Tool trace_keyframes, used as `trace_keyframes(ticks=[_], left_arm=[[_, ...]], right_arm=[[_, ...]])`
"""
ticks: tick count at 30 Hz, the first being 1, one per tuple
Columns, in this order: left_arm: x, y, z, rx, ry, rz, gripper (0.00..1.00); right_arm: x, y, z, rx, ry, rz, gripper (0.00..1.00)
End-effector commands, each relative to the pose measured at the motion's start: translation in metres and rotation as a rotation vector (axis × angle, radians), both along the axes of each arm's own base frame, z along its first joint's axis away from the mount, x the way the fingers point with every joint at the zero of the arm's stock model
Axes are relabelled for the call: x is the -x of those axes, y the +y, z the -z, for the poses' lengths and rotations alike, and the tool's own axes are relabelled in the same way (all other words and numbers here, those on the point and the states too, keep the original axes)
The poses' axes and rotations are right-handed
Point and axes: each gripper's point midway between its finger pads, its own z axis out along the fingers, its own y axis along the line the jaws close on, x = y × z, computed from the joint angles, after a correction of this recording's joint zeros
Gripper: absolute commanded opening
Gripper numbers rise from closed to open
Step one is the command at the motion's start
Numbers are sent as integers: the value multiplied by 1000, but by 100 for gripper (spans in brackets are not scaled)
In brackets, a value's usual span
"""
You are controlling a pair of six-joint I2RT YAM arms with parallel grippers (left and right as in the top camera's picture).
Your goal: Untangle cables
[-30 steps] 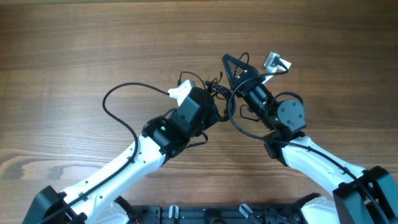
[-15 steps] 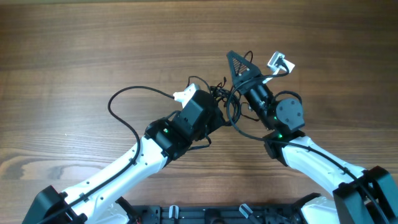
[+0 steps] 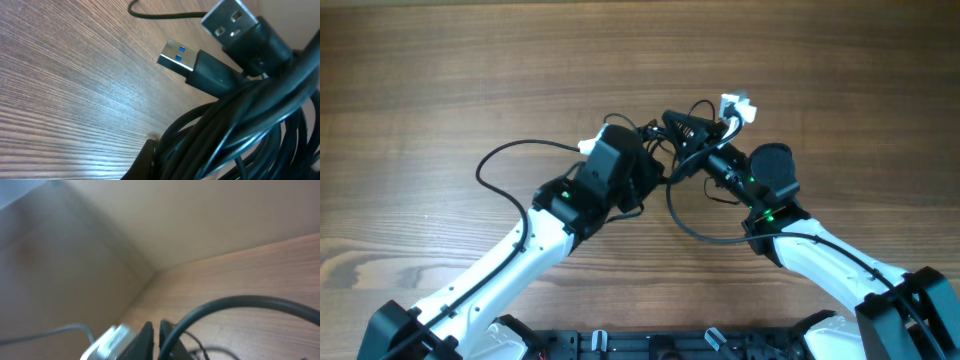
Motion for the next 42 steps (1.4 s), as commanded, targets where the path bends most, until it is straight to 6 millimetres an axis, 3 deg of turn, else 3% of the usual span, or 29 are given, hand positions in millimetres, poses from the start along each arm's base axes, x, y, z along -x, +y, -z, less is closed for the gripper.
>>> trace_keyframes(ticks=[1, 4, 5, 6, 7, 12, 16, 21, 27, 38, 42], left_arm=[[-11, 0, -11, 80, 6, -33, 4], [-13, -5, -18, 112, -15, -21, 4], [-14, -6, -19, 117, -18, -17, 4], [-13, -7, -19, 118, -17, -17, 4], [-14, -6, -19, 117, -17, -18, 4], [-23, 5, -19, 120, -16, -56, 4], [-35, 22, -20, 155, 13, -129, 4], [-48, 44, -21, 199, 44, -210, 4], [-43, 37, -21, 197, 45, -182, 4], [-20, 3, -21, 102, -52, 40, 4], [-11, -8, -20, 72, -81, 105, 4]], right_arm=[[17, 15, -5, 74, -97, -133, 24], [17, 15, 0, 83, -79, -134, 54], [17, 14, 0, 77, -74, -135, 68], [18, 15, -3, 64, -71, -146, 89], [22, 16, -6, 38, -61, -173, 100], [38, 10, -24, -62, -35, -328, 100], [51, -1, -20, -73, 35, -449, 100], [80, 4, -10, -44, 81, -628, 100], [83, 8, -5, -99, 241, -645, 100], [75, 4, -44, -119, -18, -569, 100], [73, 3, -48, -134, -28, -556, 100]])
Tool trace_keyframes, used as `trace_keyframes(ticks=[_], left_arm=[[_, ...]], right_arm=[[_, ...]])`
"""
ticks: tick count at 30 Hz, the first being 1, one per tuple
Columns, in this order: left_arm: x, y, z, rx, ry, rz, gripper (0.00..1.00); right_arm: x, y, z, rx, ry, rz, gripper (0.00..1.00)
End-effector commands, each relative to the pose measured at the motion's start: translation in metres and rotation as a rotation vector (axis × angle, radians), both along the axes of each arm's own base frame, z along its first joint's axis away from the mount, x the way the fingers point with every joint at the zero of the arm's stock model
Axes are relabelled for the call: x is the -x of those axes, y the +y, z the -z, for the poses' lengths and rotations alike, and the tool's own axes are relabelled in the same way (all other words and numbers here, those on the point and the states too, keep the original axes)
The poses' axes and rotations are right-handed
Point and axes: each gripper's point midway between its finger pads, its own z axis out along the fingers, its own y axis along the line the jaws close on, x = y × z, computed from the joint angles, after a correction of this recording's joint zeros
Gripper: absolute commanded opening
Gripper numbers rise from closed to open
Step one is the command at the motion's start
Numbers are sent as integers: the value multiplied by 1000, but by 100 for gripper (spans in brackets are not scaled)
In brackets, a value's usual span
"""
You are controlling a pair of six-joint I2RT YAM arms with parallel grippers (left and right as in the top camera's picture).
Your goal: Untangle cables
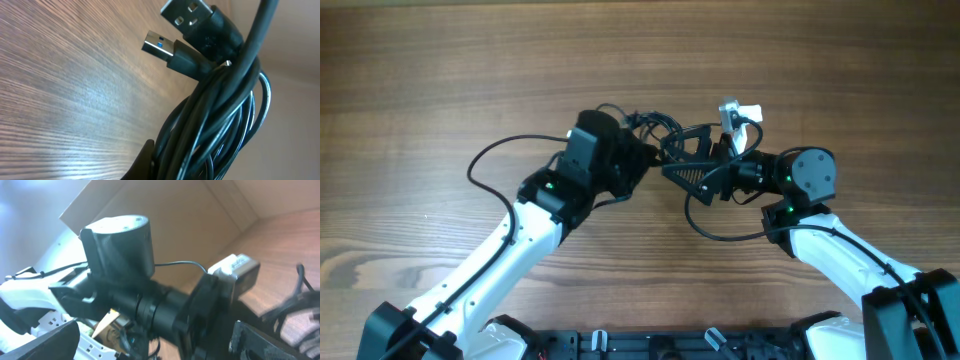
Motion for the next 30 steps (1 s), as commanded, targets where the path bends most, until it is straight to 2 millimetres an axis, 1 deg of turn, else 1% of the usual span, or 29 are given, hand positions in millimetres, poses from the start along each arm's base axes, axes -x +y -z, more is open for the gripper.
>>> trace_keyframes(ticks=[1, 3, 8, 10, 13, 15, 16, 19, 23, 26, 28, 30], left_arm=[[7, -11, -2, -47, -65, 91, 4], [7, -9, 0, -64, -64, 79, 4], [8, -7, 3, -75, -54, 75, 4], [8, -7, 3, -75, -53, 75, 4], [9, -8, 3, -74, -52, 79, 4], [11, -11, 3, -73, -53, 87, 4], [12, -12, 3, -73, -54, 92, 4], [15, -16, 3, -77, -57, 99, 4], [15, -19, 2, -89, -74, 95, 4], [15, -20, 1, -90, -83, 93, 4], [13, -17, 2, -101, -86, 81, 4], [10, -10, 6, -138, -85, 47, 4]], right_arm=[[-4, -1, -10, -29, 20, 23, 100], [-4, -1, -12, -52, 91, 14, 100], [-5, -5, -30, -151, 262, -1, 100], [-15, -9, -36, -211, 344, 38, 100], [-35, -19, -44, -327, 488, 112, 100], [-46, -26, -48, -417, 614, 138, 100], [-48, -27, -48, -439, 655, 138, 100], [-50, -28, -46, -501, 860, 84, 100], [-47, -25, -48, -505, 875, 65, 100], [-38, -17, -52, -494, 857, 25, 100], [-33, -14, -58, -503, 835, 7, 100], [-32, -16, -64, -525, 810, 4, 100]])
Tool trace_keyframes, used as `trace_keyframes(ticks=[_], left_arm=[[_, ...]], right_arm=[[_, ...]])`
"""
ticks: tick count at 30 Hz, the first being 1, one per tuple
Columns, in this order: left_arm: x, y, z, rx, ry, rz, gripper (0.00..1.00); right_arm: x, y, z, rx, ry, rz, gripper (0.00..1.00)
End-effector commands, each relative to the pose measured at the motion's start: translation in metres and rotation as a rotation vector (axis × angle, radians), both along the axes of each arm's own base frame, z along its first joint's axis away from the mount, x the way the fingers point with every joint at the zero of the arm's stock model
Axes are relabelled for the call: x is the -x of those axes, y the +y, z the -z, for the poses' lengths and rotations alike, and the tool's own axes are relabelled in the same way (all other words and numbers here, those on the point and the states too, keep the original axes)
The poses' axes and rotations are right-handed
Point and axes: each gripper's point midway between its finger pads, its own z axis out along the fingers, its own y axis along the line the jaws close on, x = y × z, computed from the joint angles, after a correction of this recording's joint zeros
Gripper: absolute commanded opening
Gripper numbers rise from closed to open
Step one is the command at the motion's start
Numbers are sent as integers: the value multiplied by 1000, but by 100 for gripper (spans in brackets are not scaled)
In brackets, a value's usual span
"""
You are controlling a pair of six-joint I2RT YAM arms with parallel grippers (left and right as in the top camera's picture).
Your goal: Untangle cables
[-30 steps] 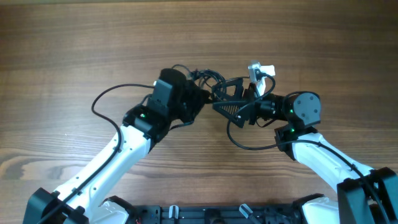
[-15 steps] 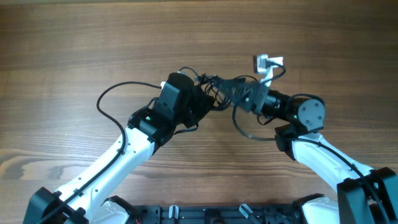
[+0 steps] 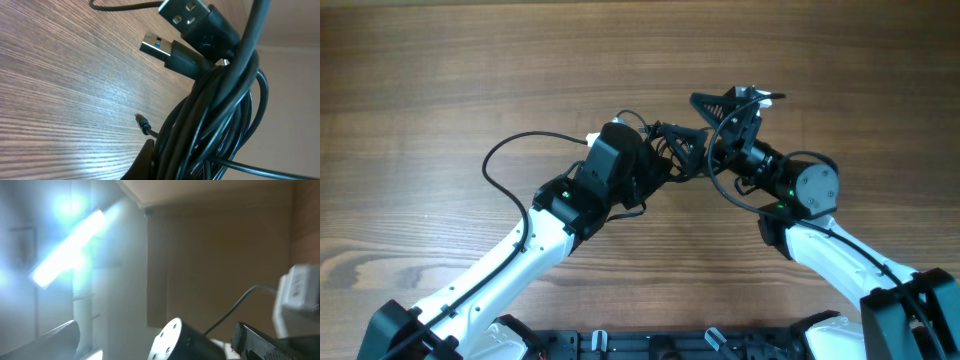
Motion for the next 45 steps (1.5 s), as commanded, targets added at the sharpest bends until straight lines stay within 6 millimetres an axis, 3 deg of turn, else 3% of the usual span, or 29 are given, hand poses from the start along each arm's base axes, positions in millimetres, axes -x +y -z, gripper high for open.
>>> trace_keyframes(ticks=[1, 6, 11, 15, 20, 23, 24, 26, 28, 29, 33, 34, 35, 40, 45], left_arm=[[-9, 13, 3, -73, -39, -56, 4], [-11, 17, 6, -95, -39, -75, 4], [-16, 13, -2, -69, -74, -79, 4], [-21, 22, 1, -108, -85, -120, 4], [-5, 36, 29, -240, -19, -67, 4], [10, 38, 47, -271, 67, -23, 4], [13, 37, 50, -275, 84, -15, 4], [16, 33, 54, -264, 105, 5, 4], [14, 30, 55, -253, 105, 12, 4], [13, 32, 55, -253, 105, 7, 4], [5, 43, 55, -251, 111, -30, 4], [-1, 50, 55, -246, 113, -56, 4], [-4, 52, 54, -236, 114, -63, 4], [-21, 51, 41, -154, 75, -73, 4], [-26, 47, 35, -135, 43, -73, 4]], right_arm=[[4, -4, -22, -73, -45, 21, 100], [6, -19, -47, -164, -132, 95, 99], [4, -7, -31, -111, -66, 50, 100], [5, -5, -34, -129, -75, 65, 100], [-11, -35, -53, -38, -403, 394, 100], [-18, -50, -54, 135, -652, 584, 99], [-21, -51, -49, 194, -700, 611, 95], [-32, -49, -31, 344, -765, 635, 76], [-46, -50, -6, 455, -722, 616, 55], [-49, -51, 2, 481, -705, 592, 50], [-42, -50, 15, 535, -760, 490, 63], [-41, -49, 30, 571, -739, 422, 72], [-41, -47, 38, 589, -727, 398, 73], [-33, -31, 87, 654, -560, 208, 64], [-19, -13, 90, 647, -591, 137, 52]])
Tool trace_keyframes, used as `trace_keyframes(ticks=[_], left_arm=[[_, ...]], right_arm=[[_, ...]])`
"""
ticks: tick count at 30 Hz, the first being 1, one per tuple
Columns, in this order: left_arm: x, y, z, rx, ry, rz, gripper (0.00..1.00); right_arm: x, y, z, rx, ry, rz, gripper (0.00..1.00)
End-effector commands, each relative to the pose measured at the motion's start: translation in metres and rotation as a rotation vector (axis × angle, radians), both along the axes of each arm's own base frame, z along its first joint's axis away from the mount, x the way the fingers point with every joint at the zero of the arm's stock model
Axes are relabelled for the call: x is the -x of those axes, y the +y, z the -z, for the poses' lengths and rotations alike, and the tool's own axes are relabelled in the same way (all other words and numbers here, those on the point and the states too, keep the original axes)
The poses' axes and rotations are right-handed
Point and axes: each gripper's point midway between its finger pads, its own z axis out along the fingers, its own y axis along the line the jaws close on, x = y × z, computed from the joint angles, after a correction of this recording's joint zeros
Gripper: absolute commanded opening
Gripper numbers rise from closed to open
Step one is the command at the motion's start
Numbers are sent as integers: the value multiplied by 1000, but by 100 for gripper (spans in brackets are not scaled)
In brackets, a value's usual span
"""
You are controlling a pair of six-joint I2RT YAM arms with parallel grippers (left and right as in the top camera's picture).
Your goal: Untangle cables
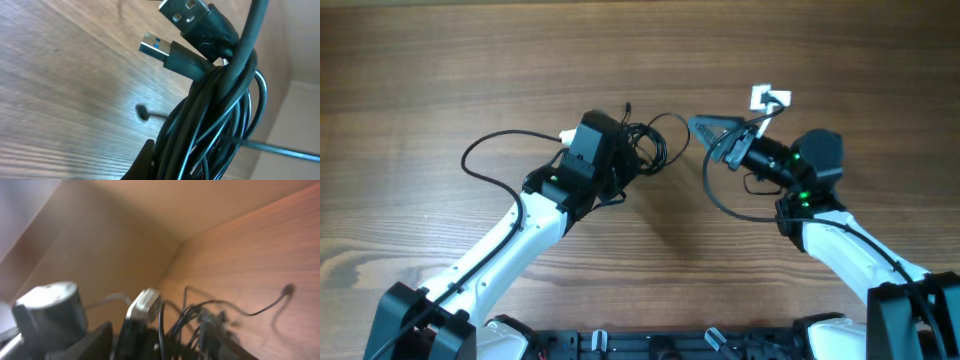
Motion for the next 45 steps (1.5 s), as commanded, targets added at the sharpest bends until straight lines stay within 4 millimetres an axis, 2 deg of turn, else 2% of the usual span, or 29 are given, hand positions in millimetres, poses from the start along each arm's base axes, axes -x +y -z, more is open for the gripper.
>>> trace_keyframes(ticks=[1, 4, 5, 7, 8, 14, 20, 22, 23, 24, 26, 27, 28, 32, 35, 36, 41, 45], left_arm=[[-1, -5, -4, 14, -13, 32, 4], [0, -8, -5, 29, -9, 46, 4], [1, -10, -5, 36, -9, 52, 4], [2, -13, -7, 50, -6, 64, 4], [3, -14, -7, 55, -3, 70, 4], [8, -29, -16, 134, -2, 136, 4], [-2, -61, -61, 319, -137, 246, 4], [0, -66, -69, 363, -141, 262, 4], [3, -69, -71, 380, -135, 280, 4], [5, -70, -71, 388, -127, 293, 4], [9, -71, -69, 394, -108, 306, 4], [9, -70, -69, 392, -105, 303, 4], [7, -68, -69, 397, -99, 289, 4], [-8, -51, -69, 436, -51, 180, 4], [-22, -31, -69, 498, 20, 41, 4], [-26, -27, -70, 528, 49, -7, 4], [-38, -21, -82, 695, 168, -185, 4], [-41, -39, -120, 789, 54, -72, 4]], right_arm=[[18, 19, -4, 22, -53, -103, 47], [18, 25, 4, 49, -49, -95, 33], [18, 26, 8, 63, -42, -88, 22], [17, 28, 13, 78, -30, -79, 7], [17, 28, 13, 77, -30, -81, 5], [14, 26, 22, 92, 13, -55, 5], [26, 40, 32, 119, 35, -106, 5], [24, 41, 35, 136, 31, -87, 5], [21, 39, 37, 144, 37, -64, 6], [19, 38, 38, 146, 38, -54, 18], [16, 34, 37, 145, 34, -41, 52], [14, 30, 36, 140, 38, -32, 73], [11, 23, 34, 128, 51, -22, 100], [4, -6, 30, 66, 125, -8, 100], [-4, -33, 40, 40, 228, 40, 100], [-4, -36, 44, 60, 219, 44, 100], [6, -26, 62, 165, 172, 2, 99], [6, -14, 78, 255, 164, 39, 100]])
